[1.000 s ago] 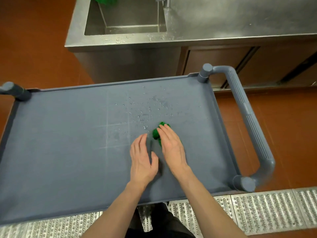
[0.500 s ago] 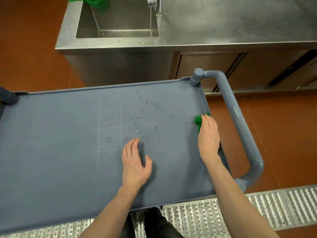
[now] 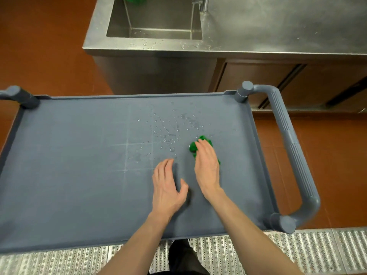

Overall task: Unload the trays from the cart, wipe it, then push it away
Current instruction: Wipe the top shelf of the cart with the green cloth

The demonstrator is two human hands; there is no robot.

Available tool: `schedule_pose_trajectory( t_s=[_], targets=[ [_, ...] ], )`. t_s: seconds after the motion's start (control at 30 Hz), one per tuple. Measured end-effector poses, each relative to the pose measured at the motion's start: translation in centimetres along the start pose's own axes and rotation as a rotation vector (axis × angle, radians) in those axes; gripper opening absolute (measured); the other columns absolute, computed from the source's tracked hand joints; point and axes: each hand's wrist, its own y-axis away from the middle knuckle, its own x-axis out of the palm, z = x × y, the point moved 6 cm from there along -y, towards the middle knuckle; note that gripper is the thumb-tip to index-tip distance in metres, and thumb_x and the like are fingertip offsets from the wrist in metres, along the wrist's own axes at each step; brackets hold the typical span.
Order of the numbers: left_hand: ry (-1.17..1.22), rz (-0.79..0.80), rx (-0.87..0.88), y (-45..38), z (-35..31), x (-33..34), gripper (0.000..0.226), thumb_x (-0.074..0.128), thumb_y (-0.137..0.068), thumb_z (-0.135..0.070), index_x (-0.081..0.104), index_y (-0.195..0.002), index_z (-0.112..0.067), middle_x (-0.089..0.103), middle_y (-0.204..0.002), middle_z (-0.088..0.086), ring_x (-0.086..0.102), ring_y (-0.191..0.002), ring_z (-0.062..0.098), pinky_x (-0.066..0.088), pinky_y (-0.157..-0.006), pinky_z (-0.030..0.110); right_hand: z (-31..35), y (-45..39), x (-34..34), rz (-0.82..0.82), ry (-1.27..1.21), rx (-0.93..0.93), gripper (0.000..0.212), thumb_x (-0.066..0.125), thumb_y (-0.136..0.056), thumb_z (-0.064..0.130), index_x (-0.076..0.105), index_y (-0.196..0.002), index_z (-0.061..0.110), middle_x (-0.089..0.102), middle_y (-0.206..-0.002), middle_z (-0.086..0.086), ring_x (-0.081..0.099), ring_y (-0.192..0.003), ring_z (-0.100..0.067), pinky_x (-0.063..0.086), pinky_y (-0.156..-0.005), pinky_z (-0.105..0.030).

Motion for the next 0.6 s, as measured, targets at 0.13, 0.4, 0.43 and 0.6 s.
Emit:
schedule_pose_trajectory(
  t_s=[0.13,0.4,0.43,0.6],
  targets=[
    [0.047,0.035,-0.019,-0.1,0.0,-0.8,0.066,0.050,-0.087,-0.027,0.050,-0.145,0.005,0.049,-0.147,0.019,0.044,-0.138,0.038,0.035,-0.120,0.051,3.8,1.4,2.7,0.125,-0.032,-0.099,0.040,0.063,-0.089,-0.017,0.070,-0.126,-0.005,0.066,-0.138,-0.020,0.060,-0.133,-0.037,0.049,-0.110,-0.051],
    [-0.252,0.042,-0.060,0.0,7.9,-8.6,0.066,0.041,-0.092,-0.037,0.052,-0.146,0.000,0.054,-0.148,0.017,0.049,-0.138,0.040,0.040,-0.115,0.052,0.7,1.2,-0.2,-0.003,0.098,0.156,0.042,0.059,-0.094,-0.017,0.063,-0.135,-0.008,0.058,-0.146,-0.022,0.054,-0.139,-0.038,0.041,-0.118,-0.048],
    [-0.293,0.025,-0.083,-0.2,9.9,-10.5,0.066,0.041,-0.092,-0.037,0.053,-0.145,0.001,0.055,-0.147,0.019,0.050,-0.137,0.041,0.040,-0.114,0.053,0.5,1.1,-0.3,-0.030,0.099,0.195,0.039,0.058,-0.097,-0.015,0.062,-0.135,-0.009,0.058,-0.146,-0.023,0.054,-0.139,-0.039,0.040,-0.119,-0.048],
    [-0.437,0.019,-0.076,-1.5,15.9,-15.6,0.064,0.040,-0.091,-0.034,0.054,-0.143,0.000,0.056,-0.143,0.019,0.053,-0.131,0.041,0.041,-0.109,0.052,0.8,1.4,0.6,-0.123,0.040,0.330,0.034,0.051,-0.105,-0.003,0.062,-0.137,-0.004,0.057,-0.149,-0.017,0.047,-0.145,-0.033,0.036,-0.121,-0.045]
  ],
)
